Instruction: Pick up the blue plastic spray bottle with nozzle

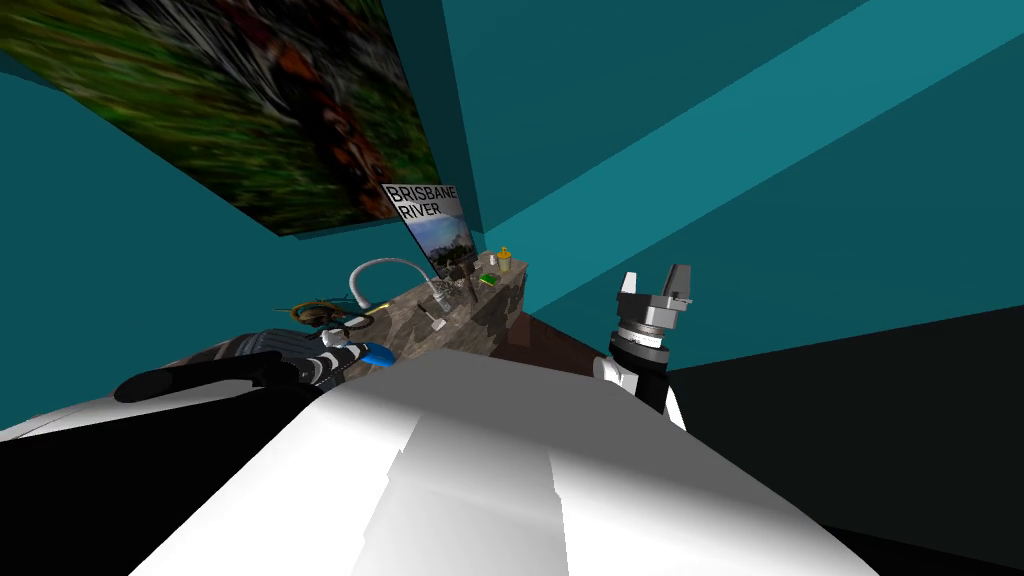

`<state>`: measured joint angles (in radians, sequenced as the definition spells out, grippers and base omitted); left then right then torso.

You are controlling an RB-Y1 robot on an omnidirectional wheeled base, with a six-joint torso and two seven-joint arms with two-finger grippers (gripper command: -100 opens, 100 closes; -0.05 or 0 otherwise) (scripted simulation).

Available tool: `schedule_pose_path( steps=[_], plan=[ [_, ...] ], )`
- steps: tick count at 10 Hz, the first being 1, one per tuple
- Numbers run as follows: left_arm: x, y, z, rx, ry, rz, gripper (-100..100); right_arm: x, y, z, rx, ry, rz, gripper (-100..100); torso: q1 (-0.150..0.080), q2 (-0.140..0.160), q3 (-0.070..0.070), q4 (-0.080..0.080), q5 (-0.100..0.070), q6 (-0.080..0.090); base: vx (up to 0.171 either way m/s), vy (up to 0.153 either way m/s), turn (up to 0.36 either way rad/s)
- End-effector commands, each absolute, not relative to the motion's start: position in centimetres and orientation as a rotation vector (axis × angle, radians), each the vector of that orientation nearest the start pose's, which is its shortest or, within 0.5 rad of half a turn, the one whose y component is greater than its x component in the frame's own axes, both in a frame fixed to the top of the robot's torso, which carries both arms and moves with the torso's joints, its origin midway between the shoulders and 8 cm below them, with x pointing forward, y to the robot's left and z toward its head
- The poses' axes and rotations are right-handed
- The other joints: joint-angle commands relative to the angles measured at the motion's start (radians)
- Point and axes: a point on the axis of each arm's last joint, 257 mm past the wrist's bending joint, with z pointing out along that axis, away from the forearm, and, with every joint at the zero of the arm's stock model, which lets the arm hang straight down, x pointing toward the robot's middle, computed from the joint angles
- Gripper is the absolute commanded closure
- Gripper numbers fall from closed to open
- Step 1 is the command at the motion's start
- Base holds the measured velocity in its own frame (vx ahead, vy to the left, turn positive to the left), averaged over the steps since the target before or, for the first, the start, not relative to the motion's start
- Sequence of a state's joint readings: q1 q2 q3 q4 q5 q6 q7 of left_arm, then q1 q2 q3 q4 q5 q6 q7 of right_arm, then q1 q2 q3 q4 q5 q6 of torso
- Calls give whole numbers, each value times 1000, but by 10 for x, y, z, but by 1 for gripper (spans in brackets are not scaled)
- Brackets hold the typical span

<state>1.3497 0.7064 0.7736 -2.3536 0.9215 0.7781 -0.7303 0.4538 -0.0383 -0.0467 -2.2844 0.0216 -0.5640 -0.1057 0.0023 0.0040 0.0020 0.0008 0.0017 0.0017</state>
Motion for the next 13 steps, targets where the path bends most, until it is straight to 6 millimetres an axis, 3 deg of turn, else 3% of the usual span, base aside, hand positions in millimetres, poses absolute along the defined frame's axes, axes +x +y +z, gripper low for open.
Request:
schedule_pose_path(
  steps=[1, 13],
  plan=[
    [104, 557, -226, -1238, 2198, 158, 100, 333, -279, 53, 557, 555, 1384, 0, 0, 0, 0, 0, 0, 0, -57, 19, -77],
    [128, 539, -216, -1307, 2157, 213, 100, 333, -279, 53, 557, 555, 1384, 0, -1, 0, 0, 0, -1, -2, -61, 19, -63]
  ],
)
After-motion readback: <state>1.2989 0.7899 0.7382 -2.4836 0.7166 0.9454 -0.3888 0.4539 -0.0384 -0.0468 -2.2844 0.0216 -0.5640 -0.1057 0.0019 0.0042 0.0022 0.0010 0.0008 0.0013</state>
